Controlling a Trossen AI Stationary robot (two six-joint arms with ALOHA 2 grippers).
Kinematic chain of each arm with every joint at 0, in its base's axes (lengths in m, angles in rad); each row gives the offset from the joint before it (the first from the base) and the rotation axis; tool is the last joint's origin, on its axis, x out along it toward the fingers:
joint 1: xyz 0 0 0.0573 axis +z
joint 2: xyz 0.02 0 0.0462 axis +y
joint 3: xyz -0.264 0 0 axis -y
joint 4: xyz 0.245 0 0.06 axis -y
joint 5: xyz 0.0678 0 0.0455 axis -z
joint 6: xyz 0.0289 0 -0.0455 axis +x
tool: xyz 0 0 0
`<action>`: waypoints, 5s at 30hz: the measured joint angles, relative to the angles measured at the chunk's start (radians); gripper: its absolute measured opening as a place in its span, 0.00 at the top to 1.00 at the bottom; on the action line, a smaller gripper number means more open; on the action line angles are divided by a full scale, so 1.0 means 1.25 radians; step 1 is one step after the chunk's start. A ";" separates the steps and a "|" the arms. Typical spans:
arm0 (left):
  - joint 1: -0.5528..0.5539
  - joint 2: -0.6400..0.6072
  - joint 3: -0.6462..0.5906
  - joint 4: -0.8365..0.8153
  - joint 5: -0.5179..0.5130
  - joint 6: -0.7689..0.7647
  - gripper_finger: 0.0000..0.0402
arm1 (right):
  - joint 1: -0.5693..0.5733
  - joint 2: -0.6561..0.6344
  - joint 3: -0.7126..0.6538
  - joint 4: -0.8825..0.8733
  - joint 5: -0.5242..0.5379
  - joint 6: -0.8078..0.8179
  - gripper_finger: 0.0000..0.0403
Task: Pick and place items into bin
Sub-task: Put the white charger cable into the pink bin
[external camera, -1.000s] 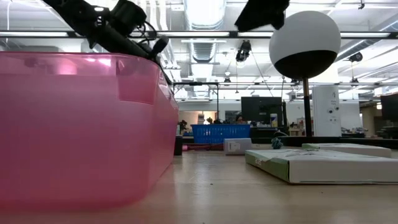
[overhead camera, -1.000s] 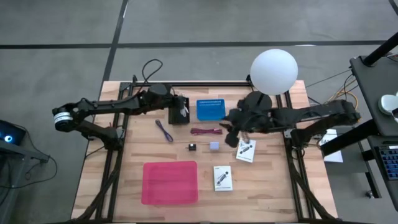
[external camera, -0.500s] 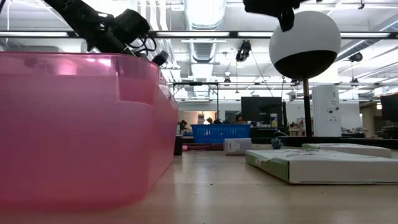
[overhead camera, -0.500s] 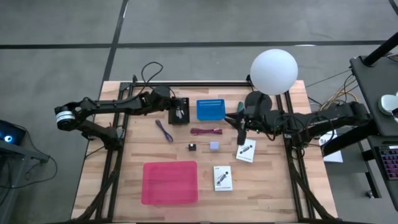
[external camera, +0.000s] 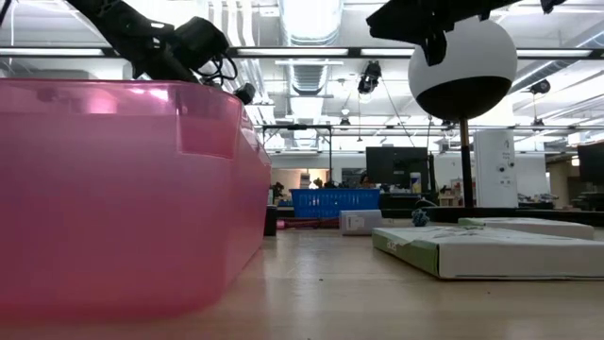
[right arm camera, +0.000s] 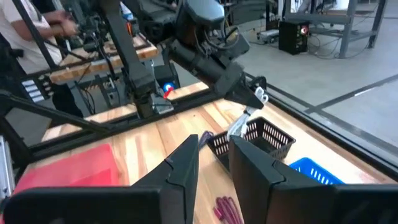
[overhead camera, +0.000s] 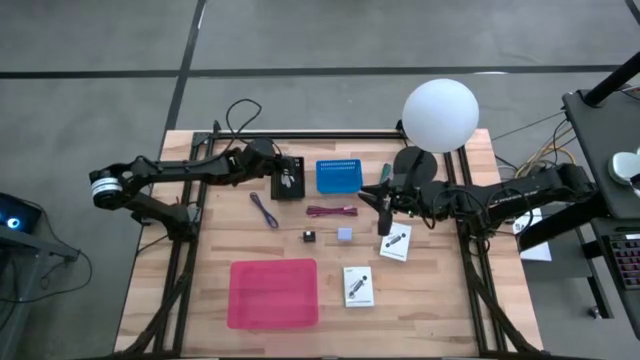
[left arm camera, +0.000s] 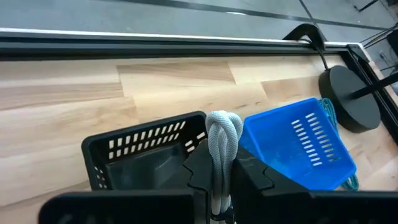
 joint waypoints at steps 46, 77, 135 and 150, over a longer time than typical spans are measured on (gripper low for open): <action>-0.388 -0.178 0.002 -0.245 0.215 0.223 0.97 | -0.004 -0.001 0.000 -0.013 0.003 -0.013 0.84; -0.614 -0.068 0.012 -0.289 0.310 0.121 0.97 | -0.004 -0.001 -0.006 -0.014 0.003 -0.013 0.85; -0.665 0.159 0.001 -0.300 0.326 0.292 0.97 | -0.004 0.000 -0.034 -0.014 0.003 -0.004 0.86; -0.665 0.148 0.019 -0.306 0.326 0.286 0.89 | -0.004 0.000 -0.035 -0.014 0.003 -0.004 0.86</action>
